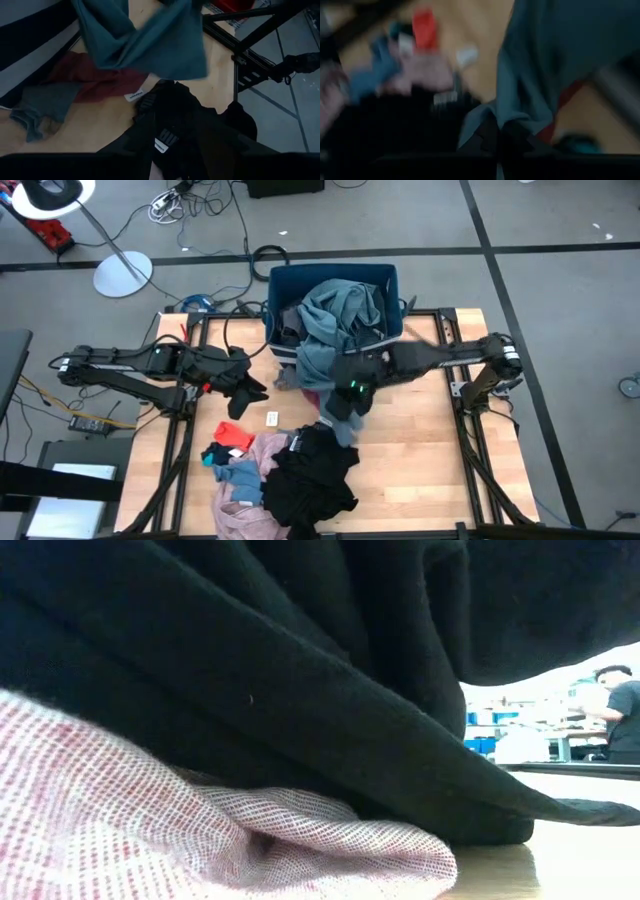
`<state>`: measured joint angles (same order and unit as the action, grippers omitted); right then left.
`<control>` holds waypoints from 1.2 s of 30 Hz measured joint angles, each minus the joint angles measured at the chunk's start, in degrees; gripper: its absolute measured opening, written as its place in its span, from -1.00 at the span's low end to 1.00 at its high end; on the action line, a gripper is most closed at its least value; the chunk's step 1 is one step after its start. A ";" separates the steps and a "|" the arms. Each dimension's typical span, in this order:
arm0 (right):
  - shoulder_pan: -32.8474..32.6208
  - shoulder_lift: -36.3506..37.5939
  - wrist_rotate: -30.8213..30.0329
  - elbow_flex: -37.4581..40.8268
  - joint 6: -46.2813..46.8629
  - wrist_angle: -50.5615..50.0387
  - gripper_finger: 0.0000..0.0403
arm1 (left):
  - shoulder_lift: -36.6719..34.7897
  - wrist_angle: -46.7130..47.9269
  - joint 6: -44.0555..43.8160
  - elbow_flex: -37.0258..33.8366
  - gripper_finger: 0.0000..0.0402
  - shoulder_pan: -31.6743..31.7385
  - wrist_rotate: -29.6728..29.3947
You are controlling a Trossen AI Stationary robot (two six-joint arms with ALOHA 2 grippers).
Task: Sort clothes
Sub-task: Put the green pants into the blue bin
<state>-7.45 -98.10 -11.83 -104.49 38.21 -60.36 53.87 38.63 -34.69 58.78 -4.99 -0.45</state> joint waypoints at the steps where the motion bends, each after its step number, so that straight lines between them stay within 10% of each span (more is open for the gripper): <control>1: 0.42 0.00 -1.81 -3.20 -0.64 -1.41 -0.99 | 0.00 0.05 0.21 0.00 -0.27 0.00 -0.05; 13: 10.02 0.00 -14.51 -29.85 -16.02 2.94 -1.00 | 0.00 0.26 1.26 0.00 -0.27 0.00 -0.48; 22: 22.26 -1.23 -15.84 -30.18 -25.18 13.97 -1.00 | 0.02 1.03 1.15 0.00 -0.27 0.00 -0.72; 36: 31.07 -17.25 -4.27 -29.96 -16.70 -6.35 -1.00 | 0.00 3.23 1.74 0.02 -0.27 0.11 -9.89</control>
<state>23.62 -115.35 -16.10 -134.45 21.51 -66.71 53.87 41.87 -32.95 58.81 -4.89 -10.34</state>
